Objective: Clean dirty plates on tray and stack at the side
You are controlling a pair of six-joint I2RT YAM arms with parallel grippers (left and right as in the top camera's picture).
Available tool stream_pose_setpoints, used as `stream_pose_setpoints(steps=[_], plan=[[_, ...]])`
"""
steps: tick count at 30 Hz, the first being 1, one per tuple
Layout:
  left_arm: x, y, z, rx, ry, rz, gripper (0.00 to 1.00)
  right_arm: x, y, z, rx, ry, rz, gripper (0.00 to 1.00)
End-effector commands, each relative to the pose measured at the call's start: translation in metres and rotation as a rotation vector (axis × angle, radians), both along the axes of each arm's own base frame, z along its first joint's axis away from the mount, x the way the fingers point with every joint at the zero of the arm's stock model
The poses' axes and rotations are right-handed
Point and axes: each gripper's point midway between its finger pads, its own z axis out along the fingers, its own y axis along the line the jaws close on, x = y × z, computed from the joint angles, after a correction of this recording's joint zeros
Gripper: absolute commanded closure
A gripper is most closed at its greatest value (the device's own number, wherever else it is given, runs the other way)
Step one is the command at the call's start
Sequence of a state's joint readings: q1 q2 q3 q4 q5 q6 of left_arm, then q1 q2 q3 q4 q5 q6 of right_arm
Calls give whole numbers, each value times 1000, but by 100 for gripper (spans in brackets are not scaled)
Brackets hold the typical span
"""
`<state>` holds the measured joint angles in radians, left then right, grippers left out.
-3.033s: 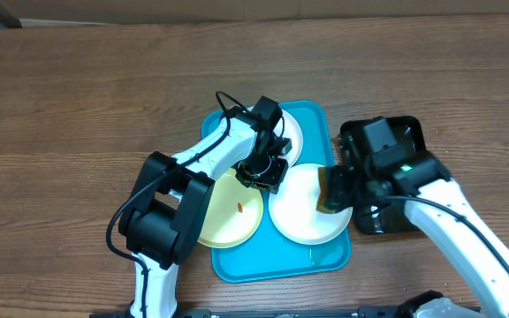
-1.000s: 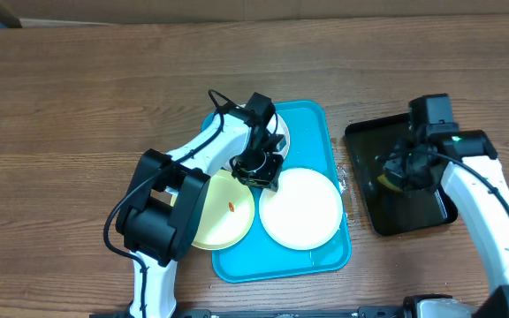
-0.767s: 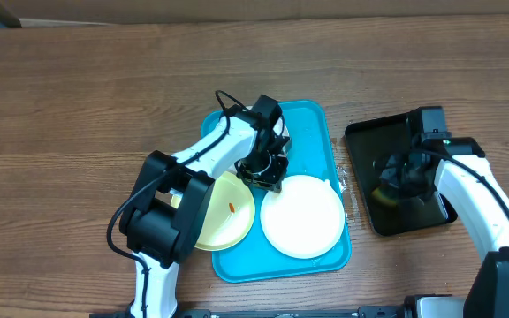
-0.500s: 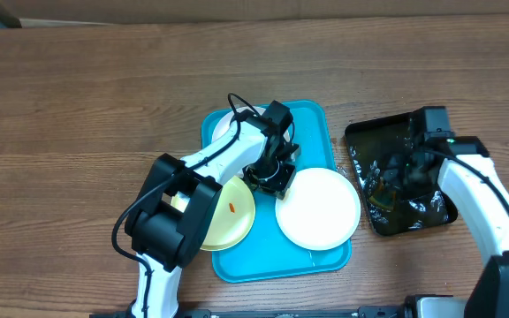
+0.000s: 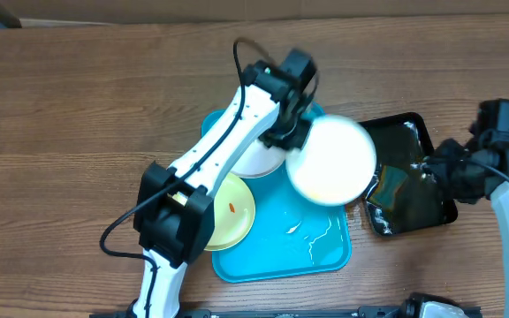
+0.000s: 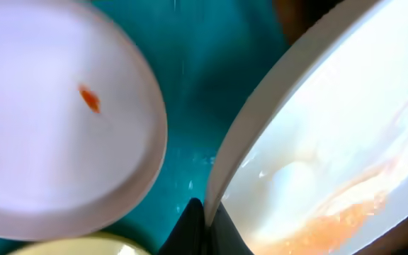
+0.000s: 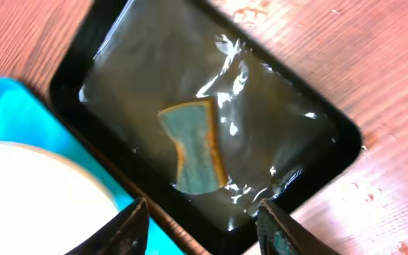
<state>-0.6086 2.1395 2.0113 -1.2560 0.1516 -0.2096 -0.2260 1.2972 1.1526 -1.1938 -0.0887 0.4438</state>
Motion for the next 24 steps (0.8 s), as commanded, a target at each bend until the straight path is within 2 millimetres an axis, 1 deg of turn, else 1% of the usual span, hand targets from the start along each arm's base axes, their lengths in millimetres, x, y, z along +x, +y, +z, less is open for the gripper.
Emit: stream_pose_setpoints(steps=[1, 5, 8, 9, 13, 15, 18, 24], plan=[[23, -21, 34, 22, -206, 46, 96, 1, -8, 8, 34, -25, -37, 48], [44, -52, 51, -1, -399, 51, 96, -3, -12, 8, 61, -23, -60, 48], [52, -76, 66, -7, -539, 53, 96, -5, -12, 7, 62, -12, -59, 48], [56, -82, 74, 11, -613, 66, 96, -6, -12, 7, 60, -11, -50, 48], [63, -92, 104, 106, -834, 73, 96, -8, -12, 6, 62, -3, -48, 48], [61, -99, 117, 147, -919, 45, 96, -8, -11, 6, 62, 0, -47, 48], [53, -105, 133, 224, -1020, 29, 96, -9, -11, 6, 62, 1, -47, 48], [37, -111, 148, 320, -1113, 14, 96, -9, -11, 6, 62, 1, -47, 48]])
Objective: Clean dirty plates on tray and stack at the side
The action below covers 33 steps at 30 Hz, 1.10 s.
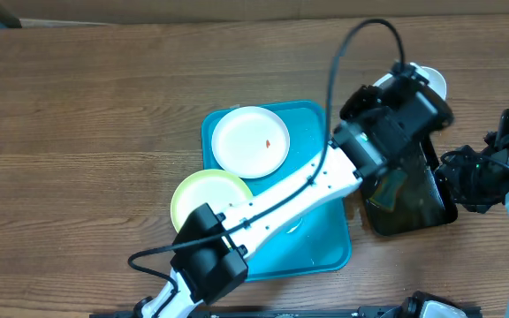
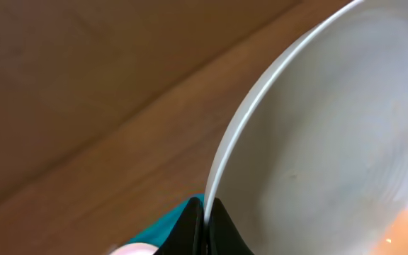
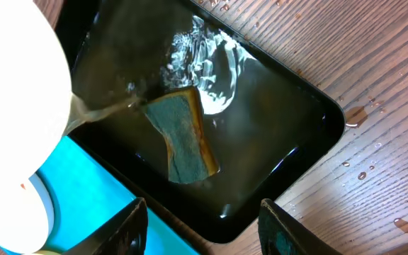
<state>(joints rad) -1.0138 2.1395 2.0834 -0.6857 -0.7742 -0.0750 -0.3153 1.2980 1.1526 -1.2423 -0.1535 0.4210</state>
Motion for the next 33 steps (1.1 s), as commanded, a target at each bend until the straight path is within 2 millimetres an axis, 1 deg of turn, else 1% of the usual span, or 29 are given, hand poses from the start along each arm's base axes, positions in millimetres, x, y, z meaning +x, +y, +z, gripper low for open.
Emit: stream_pose_setpoints(steps=[1, 9, 23, 26, 29, 31, 33], plan=[[1, 13, 24, 80, -110, 76, 96, 4, -2, 8, -5, -28, 3, 48], [-6, 7, 24, 84, -110, 58, 96, 3, -2, 7, -5, -26, 7, 48], [-10, 9, 31, 70, -115, 68, 96, 2, -1, 7, -4, -21, 7, 48], [-14, 15, 28, 13, -73, 89, 96, 1, -1, 7, -2, -14, 7, 48], [-18, 29, 24, -85, 29, 112, 96, 1, -1, 7, -2, -14, 7, 48], [-19, 43, 23, -171, 117, 139, 96, 1, -1, 7, -2, -14, 7, 48], [-19, 63, 26, -267, 221, 168, 96, 0, 0, 7, -1, -12, 7, 48]])
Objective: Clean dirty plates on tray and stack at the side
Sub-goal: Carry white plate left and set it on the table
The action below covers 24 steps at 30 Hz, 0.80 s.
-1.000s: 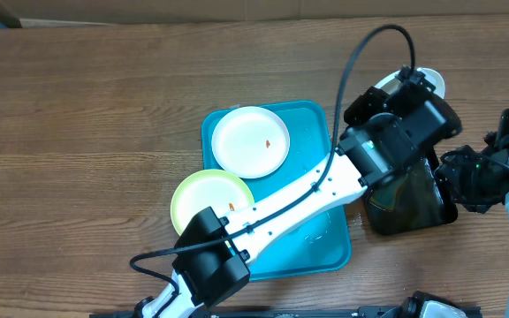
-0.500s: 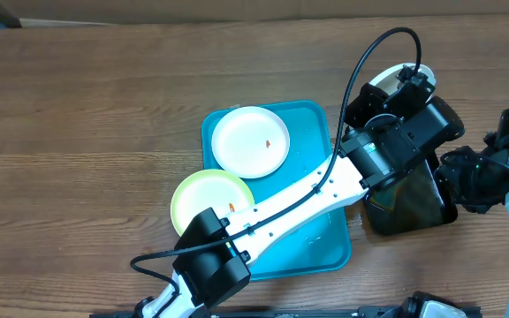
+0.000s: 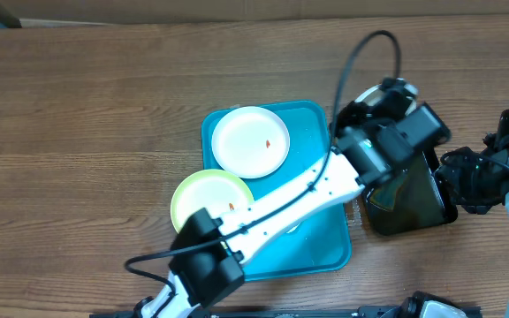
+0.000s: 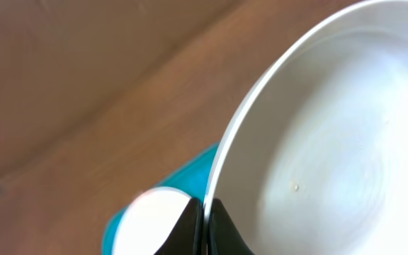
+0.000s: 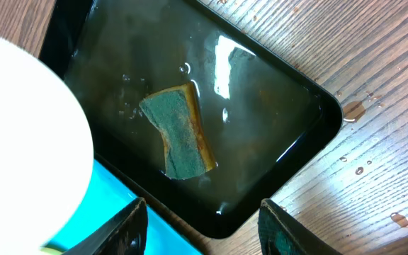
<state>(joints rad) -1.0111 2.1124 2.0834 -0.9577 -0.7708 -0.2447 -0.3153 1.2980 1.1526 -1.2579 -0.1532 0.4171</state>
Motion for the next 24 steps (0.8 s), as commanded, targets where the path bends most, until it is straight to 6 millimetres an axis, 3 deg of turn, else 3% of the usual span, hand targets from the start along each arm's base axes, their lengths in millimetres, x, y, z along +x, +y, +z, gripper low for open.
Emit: stream_pose_setpoints(steps=[1, 5, 9, 15, 19, 24], plan=[[4, 37, 49, -371, 121, 114, 96, 3, -1, 7, -4, -25, 3, 48], [20, 109, 54, -468, 282, 213, 96, 3, -1, 7, -9, -26, 21, 48], [29, 216, 37, -480, 423, 448, 95, 2, -1, 7, -13, -25, 41, 48], [15, 370, 11, -482, 531, 855, 95, 2, -1, 7, -14, -23, 49, 47], [-12, 441, -19, -495, 609, 1071, 95, 2, -1, 7, -14, -23, 49, 47], [-53, 498, -78, -498, 718, 1280, 95, 2, -1, 7, -15, -23, 49, 47]])
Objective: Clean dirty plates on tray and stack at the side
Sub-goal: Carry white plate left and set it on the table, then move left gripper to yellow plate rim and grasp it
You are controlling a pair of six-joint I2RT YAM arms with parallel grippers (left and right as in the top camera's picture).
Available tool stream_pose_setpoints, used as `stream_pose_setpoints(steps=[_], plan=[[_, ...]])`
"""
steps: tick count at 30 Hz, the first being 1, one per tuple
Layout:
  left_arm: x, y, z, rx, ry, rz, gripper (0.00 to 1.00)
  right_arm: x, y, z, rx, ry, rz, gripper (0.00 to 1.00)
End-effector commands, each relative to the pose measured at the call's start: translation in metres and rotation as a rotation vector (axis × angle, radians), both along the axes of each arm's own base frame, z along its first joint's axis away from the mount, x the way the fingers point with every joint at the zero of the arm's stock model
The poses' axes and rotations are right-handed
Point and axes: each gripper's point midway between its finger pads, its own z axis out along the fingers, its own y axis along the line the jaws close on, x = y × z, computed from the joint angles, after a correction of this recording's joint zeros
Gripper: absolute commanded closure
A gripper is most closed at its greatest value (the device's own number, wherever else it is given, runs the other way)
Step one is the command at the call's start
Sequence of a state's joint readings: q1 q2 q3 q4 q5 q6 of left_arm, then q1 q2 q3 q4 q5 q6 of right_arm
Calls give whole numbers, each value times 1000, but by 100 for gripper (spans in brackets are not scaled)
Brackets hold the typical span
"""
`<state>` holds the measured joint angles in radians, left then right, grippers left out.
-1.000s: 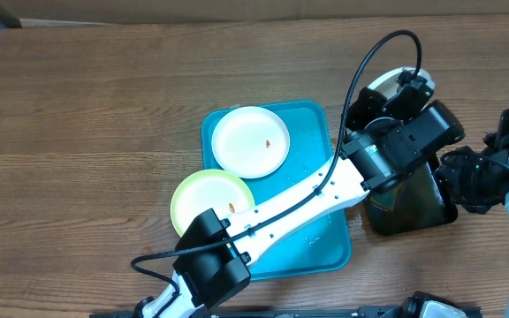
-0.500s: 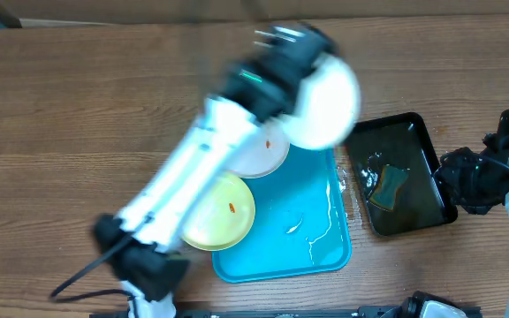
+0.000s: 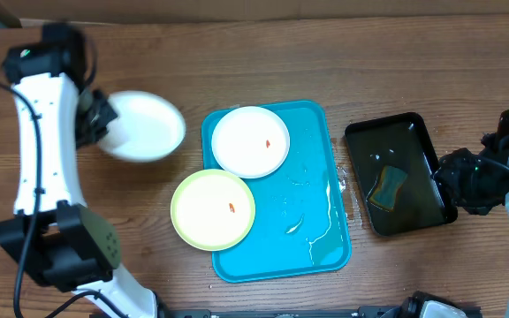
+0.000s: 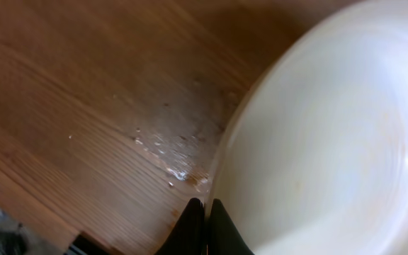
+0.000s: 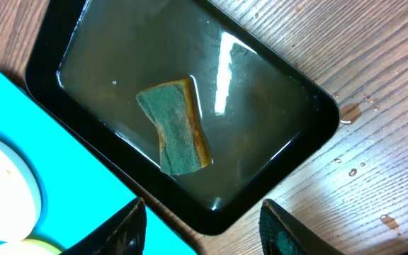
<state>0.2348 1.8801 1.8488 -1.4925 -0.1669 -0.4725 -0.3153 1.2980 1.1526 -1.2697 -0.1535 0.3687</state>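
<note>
My left gripper (image 4: 205,212) is shut on the rim of a white plate (image 3: 141,126), held low over the wood at the table's left side. In the left wrist view the white plate (image 4: 324,142) shows a faint orange mark near its right edge. The blue tray (image 3: 321,221) holds a white plate (image 3: 250,141) and a yellow-green plate (image 3: 213,209), each with a red speck. My right gripper (image 5: 204,230) stands open over the near corner of the black water tray (image 5: 310,95), where a green sponge (image 5: 173,127) lies.
A wet patch (image 4: 179,142) marks the wood under the held plate. Water streaks lie on the blue tray's right half (image 3: 316,231). Drops dot the wood beside the black tray (image 5: 349,113). The black tray (image 3: 360,132) sits right of the blue tray.
My left arm was stretched across, holding the white plate over the black tray. Now it holds that plate over the wood at the far left. The right gripper has stayed put.
My left gripper held a white plate with orange liquid above the blue tray. Then the plate was tilted over the black tray with liquid running into the water. Then it was there looking clean. Now it is at the table's left side.
</note>
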Motion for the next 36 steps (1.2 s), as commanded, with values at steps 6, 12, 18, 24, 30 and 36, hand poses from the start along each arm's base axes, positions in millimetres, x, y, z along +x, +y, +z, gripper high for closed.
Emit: stream_pose_setpoints(steps=[6, 12, 18, 24, 30, 36], plan=[[-65, 63, -85, -79, 103, 285, 96, 4, -2, 8, -5, -29, 3, 47], [-71, 80, -107, -149, 49, 255, 91, 5, -2, 8, -6, -32, 3, 47], [-24, 32, -76, -370, -158, 17, 51, 5, -2, 8, -6, -31, 3, 47], [13, -46, -25, -366, -294, -400, 44, 3, -1, 7, -3, -24, 5, 46], [17, -127, -33, -207, -166, -774, 41, 10, 35, 13, 152, -120, 236, 43], [-28, -150, -57, -160, 84, -614, 41, -5, 43, -4, 198, -61, 241, 42]])
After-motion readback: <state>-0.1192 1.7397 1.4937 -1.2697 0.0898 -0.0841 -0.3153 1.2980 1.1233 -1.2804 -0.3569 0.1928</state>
